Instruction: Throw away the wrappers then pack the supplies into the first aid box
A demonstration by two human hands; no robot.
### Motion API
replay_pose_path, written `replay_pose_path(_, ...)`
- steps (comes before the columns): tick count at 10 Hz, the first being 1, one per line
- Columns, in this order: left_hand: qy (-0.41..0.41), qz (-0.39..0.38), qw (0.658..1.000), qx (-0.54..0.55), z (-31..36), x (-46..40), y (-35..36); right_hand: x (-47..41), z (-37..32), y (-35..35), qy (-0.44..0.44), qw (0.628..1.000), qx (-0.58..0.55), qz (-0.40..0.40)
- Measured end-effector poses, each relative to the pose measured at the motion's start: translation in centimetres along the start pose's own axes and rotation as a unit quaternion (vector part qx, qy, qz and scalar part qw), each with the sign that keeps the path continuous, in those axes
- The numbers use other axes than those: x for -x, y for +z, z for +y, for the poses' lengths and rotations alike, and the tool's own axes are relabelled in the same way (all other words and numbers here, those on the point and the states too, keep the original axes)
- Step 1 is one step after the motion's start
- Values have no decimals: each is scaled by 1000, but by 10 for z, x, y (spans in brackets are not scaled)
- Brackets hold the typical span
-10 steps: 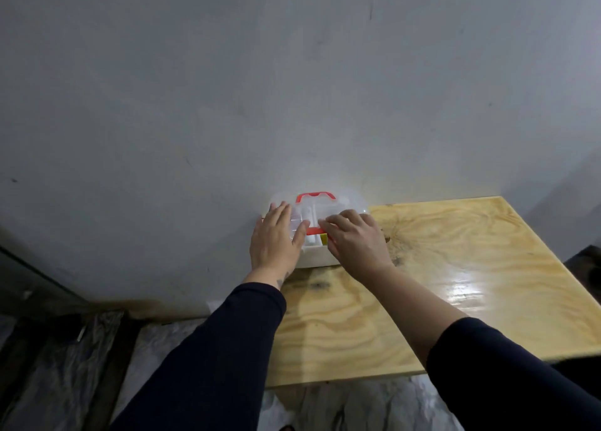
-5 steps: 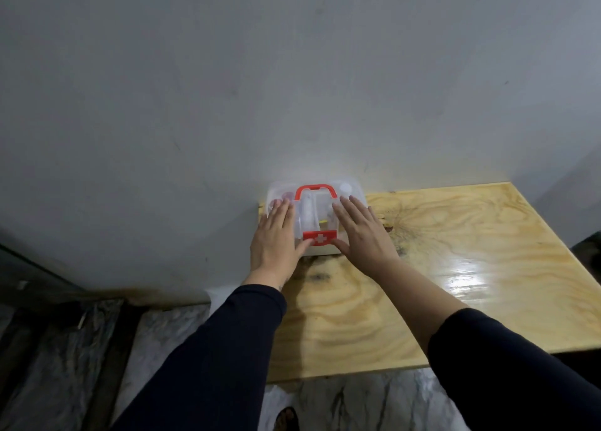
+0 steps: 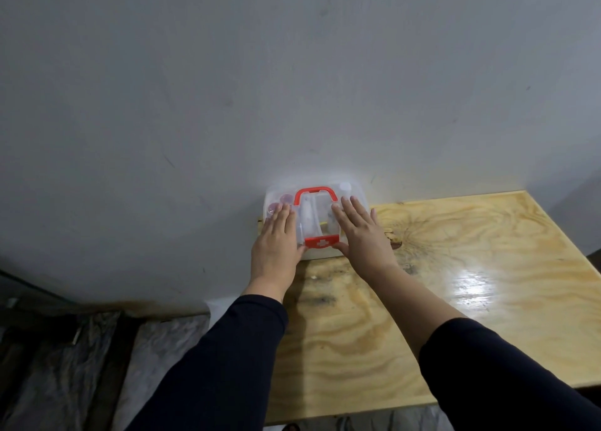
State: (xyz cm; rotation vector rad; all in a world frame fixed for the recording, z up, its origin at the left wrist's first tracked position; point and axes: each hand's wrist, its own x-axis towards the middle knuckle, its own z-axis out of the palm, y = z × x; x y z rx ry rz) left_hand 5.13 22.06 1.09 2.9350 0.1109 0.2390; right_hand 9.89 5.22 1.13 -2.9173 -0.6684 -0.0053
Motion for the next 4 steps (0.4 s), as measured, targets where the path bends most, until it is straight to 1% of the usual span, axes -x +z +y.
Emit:
replay_pose_path(1, 1, -1, 1000, 1, -1, -3, -1, 0, 0, 0, -1, 1000, 1, -1)
replay_pose_path(2, -6, -23, 999, 22, 0, -1, -3, 1, 0, -9, 2, 1000, -14, -23)
replay_pose_path(3, -9, -51, 998, 43, 1, -12, -17, -1, -5, -27, -4, 997, -29, -72)
replay_pose_path(4, 8, -84, 995, 61, -4, 6, -34, 1, -3, -64, -11, 993, -30, -117)
